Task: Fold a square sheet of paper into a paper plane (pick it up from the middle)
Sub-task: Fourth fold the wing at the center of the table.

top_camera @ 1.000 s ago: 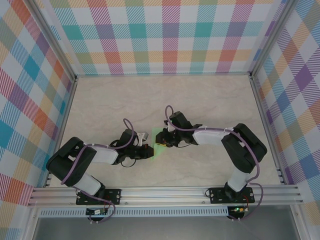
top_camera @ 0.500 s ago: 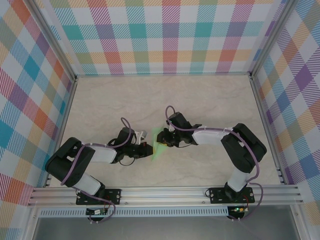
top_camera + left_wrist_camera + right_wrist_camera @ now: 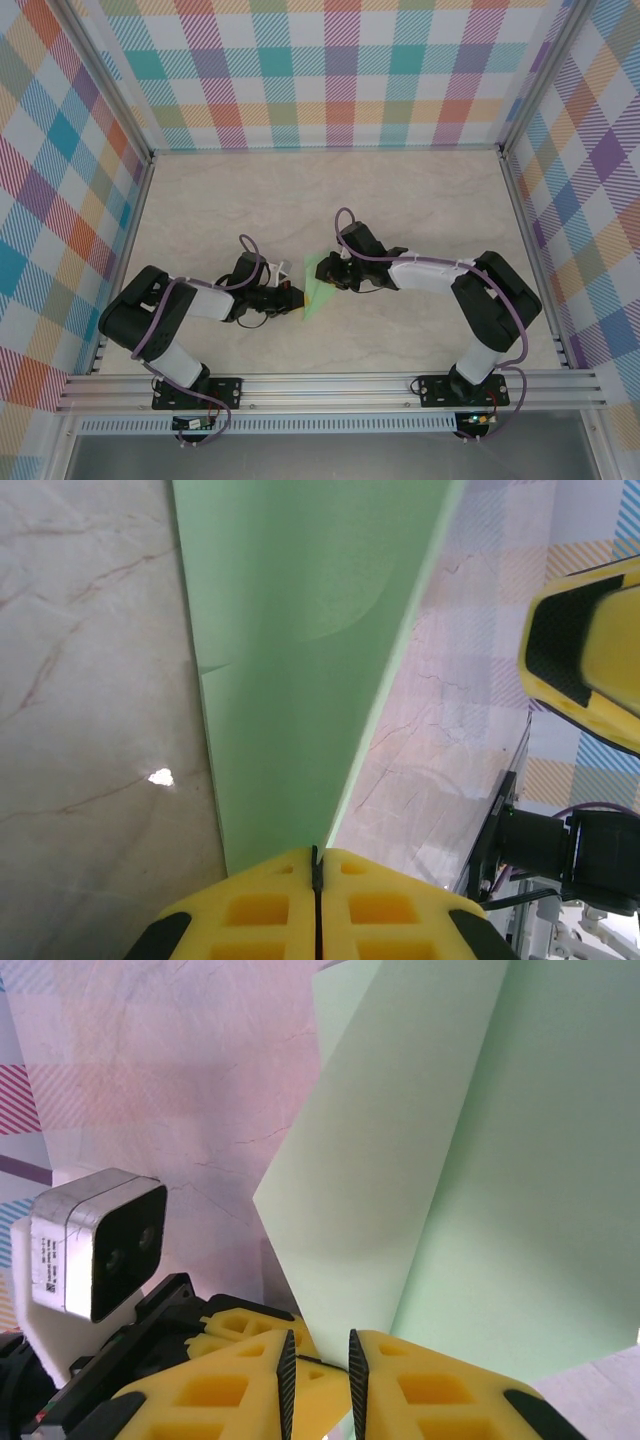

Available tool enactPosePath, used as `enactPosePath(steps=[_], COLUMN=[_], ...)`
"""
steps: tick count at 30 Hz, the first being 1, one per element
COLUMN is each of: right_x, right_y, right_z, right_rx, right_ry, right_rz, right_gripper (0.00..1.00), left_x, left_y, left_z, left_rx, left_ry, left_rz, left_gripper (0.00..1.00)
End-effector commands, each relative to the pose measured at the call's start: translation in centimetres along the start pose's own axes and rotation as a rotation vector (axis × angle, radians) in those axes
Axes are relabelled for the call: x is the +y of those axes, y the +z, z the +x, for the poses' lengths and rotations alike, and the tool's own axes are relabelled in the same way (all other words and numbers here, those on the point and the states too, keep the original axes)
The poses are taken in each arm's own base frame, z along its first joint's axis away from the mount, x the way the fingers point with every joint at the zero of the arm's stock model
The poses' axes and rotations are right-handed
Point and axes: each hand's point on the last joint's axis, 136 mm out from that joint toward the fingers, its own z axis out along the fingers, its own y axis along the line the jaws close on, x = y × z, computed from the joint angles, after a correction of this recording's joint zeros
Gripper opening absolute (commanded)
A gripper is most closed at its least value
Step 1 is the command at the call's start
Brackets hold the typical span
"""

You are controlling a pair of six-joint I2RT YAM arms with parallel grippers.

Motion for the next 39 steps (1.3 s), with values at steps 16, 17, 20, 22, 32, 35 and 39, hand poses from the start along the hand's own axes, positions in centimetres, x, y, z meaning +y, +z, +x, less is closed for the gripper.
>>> enactPosePath(steps=[16,17,20,22,32,35,39], right_x=[2.8,2.7,2.8,2.9,2.7,2.3,2.1], right_y=[2.2,2.3,2.8,3.1,3.7,3.8,3.8], right_z=[0.9,0.7,0.3,0.2,-1.2,-1.5,-1.9], right_rx=[0.085,0.081,0.066,0.061,0.032,0.021,0.011], right_ry=[-0.033,-0.024,0.005,0.017,0.032,0.036,0.034], right_rz=[-0.095,-0.091,-0.099,-0.104,-0.057,-0.031,-0.020], right_gripper=[0.23,0.23,0.23,0.23,0.24,0.24,0.24], left_x=[0.3,0.4,0.4,0.4,-0.1,-0.5,-0.4], left_y=[-0.2,-0.2,-0.2,-0.1,0.0,0.1,0.4], left_z=[-1.4,-1.4,-1.5,-1.4,-1.7,-1.9,-2.0], left_rx=[-0.010,-0.009,-0.003,0.003,0.015,0.019,0.029], left_ry=[-0.069,-0.074,-0.079,-0.078,-0.092,-0.097,-0.111], left_rz=[0.049,0.048,0.051,0.053,0.075,0.094,0.094], left_gripper=[0.06,0.06,0.06,0.06,0.06,0.06,0.06])
